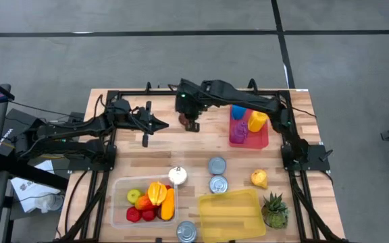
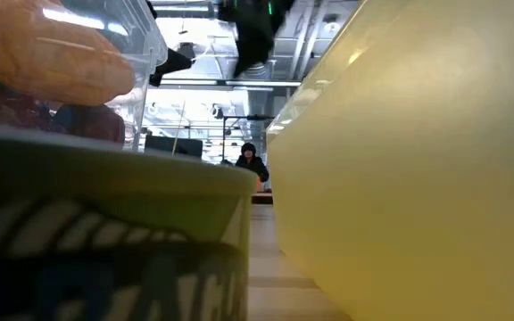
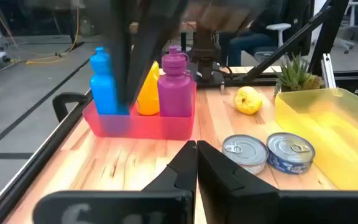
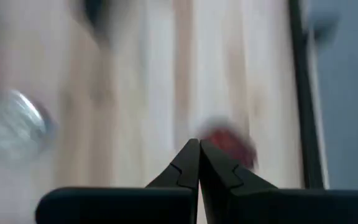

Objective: Pick & Place Food Item
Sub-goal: Put the red apple into the transparent bin

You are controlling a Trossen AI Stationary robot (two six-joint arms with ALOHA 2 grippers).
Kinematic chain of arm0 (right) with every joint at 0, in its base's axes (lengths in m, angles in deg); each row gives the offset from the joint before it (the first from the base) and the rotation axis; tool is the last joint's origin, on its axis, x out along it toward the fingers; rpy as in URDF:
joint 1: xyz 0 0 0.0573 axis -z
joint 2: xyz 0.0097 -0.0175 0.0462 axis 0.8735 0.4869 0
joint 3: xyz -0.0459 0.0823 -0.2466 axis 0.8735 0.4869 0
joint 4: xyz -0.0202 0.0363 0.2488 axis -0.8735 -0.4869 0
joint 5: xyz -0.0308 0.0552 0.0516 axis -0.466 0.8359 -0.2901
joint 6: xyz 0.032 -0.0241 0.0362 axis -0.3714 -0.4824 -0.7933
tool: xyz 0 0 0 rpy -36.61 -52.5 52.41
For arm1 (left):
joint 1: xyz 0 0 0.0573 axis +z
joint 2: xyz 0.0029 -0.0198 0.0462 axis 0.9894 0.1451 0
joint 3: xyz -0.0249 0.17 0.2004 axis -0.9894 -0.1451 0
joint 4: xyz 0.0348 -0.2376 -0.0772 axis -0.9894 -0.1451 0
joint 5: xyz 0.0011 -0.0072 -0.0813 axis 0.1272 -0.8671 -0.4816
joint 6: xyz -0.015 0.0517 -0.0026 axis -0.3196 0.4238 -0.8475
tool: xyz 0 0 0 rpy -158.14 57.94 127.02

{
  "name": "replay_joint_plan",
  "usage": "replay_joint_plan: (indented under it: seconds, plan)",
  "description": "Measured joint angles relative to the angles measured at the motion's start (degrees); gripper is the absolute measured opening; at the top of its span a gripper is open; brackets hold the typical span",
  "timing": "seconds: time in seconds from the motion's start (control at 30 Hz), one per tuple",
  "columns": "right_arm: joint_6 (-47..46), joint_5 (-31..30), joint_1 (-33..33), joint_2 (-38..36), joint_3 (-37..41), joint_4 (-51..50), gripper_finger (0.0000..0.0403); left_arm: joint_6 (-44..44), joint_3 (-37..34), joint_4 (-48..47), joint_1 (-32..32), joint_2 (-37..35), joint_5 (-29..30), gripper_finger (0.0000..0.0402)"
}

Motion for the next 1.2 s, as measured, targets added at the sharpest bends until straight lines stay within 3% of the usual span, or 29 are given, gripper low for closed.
replay_joint_plan:
  seconds: [0.17,0.33,0.5,0.63,0.87,1.07,1.2]
  plan:
    - [0.28,5.01,-4.16,-4.64,-0.11,20.09,0.0,0.78,0.07,-3.87,0.28,-5.83,0.0,0.0001]
    - [3.47,14.56,-7.27,-5.06,-0.09,42.74,0.0,-1.68,0.02,-4.51,-0.62,-8.49,-0.04,0.0001]
    - [6.82,22.67,-9.68,-0.1,0.12,64.1,0.0,-1.94,0.01,-4.94,-1.03,-6.67,-0.06,0.0001]
    - [7.15,25.34,-10.84,5.55,0.07,83.71,0.0,-1.6,0.0,-4.86,-0.31,-4.62,-0.12,0.0]
    - [11.07,21.96,-13.09,7.07,0.02,86.05,0.0,1.43,0.04,-7.65,1.22,-5.41,-5.96,0.0]
    - [12.3,11.84,-15.39,6.07,-0.08,84.35,0.0,0.81,0.0,-7.86,1.72,-5.46,-5.82,0.0]
    - [13.15,9.55,-15.26,3.85,0.13,76.47,0.0,0.59,0.0,-7.86,1.7,-5.52,-5.75,0.0]
